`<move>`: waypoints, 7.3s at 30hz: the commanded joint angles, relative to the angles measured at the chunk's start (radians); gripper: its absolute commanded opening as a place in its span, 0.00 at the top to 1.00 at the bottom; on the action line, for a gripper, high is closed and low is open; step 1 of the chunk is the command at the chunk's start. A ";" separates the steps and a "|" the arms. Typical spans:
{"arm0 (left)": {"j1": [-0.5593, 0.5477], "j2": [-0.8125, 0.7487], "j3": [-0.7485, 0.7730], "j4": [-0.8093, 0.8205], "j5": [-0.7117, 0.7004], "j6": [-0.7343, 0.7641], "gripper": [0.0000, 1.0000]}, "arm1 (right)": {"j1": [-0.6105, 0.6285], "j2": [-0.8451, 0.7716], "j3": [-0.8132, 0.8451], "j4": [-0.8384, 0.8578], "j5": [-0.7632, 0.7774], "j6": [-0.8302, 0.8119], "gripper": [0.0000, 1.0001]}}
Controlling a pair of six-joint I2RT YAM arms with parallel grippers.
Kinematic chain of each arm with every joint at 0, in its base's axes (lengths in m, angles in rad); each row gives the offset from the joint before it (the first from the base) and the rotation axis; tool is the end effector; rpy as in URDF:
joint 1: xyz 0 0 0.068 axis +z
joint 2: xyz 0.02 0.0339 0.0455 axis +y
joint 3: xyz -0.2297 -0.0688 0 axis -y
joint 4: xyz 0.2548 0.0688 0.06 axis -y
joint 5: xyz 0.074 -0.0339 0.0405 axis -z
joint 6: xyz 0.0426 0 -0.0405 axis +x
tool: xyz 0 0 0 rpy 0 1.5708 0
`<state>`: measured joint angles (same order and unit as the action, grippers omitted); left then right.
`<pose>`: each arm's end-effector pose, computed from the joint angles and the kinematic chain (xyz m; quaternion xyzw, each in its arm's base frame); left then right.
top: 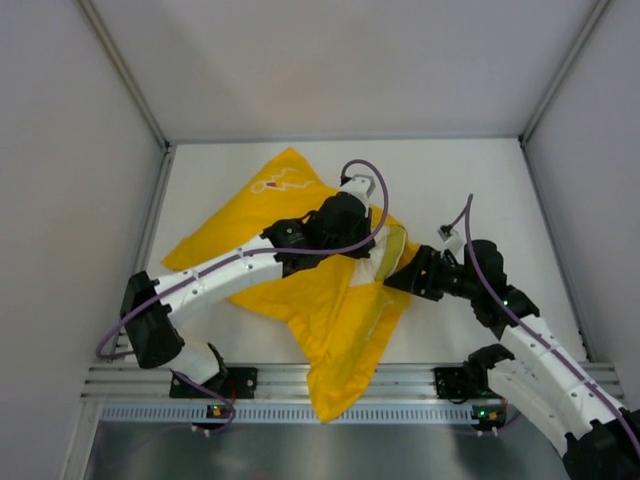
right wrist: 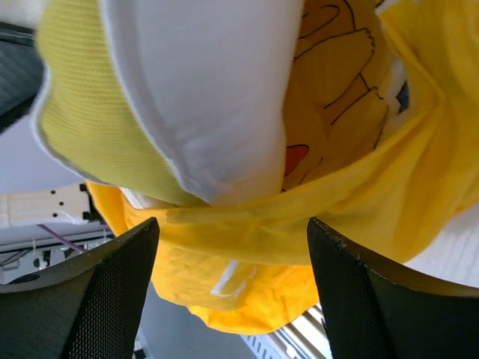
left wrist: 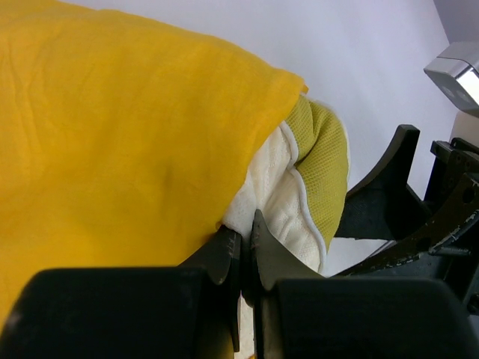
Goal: Remove the pillowcase from the pillow
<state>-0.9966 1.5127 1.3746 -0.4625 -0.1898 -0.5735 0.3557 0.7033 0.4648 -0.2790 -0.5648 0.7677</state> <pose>0.2038 -0.3003 0.3017 0.1417 0.8703 -0.2688 0.3876 0.1816 0.0918 0.2058 0.0327 0.8413 0.4610 0.2802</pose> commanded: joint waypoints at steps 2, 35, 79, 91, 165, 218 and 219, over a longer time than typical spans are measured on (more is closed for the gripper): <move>0.004 0.015 0.075 0.113 0.018 0.015 1.00 | 0.060 0.041 0.086 0.069 0.057 0.082 0.23; 0.121 0.102 0.169 0.105 0.087 0.038 1.00 | 0.374 0.027 0.094 0.040 0.319 0.206 0.98; 0.167 0.038 0.057 0.171 0.171 -0.005 1.00 | 0.341 0.236 0.250 0.060 0.442 0.182 0.28; 0.167 0.029 0.046 0.180 0.173 -0.003 1.00 | 0.338 0.303 0.247 0.115 0.411 0.176 0.56; 0.246 -0.013 0.153 0.088 0.110 0.041 1.00 | 0.132 0.175 0.334 -0.074 0.240 0.024 0.00; 0.243 0.034 0.176 0.131 0.167 0.047 1.00 | 0.161 0.378 0.233 0.084 0.079 0.059 0.35; 0.243 0.035 0.178 0.131 0.168 0.049 1.00 | 0.173 0.371 0.218 0.086 0.069 0.062 0.41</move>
<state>-0.7525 1.5749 1.4906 -0.4564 -0.0410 -0.5388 0.5022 1.1103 0.7052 -0.2451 -0.4603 0.8394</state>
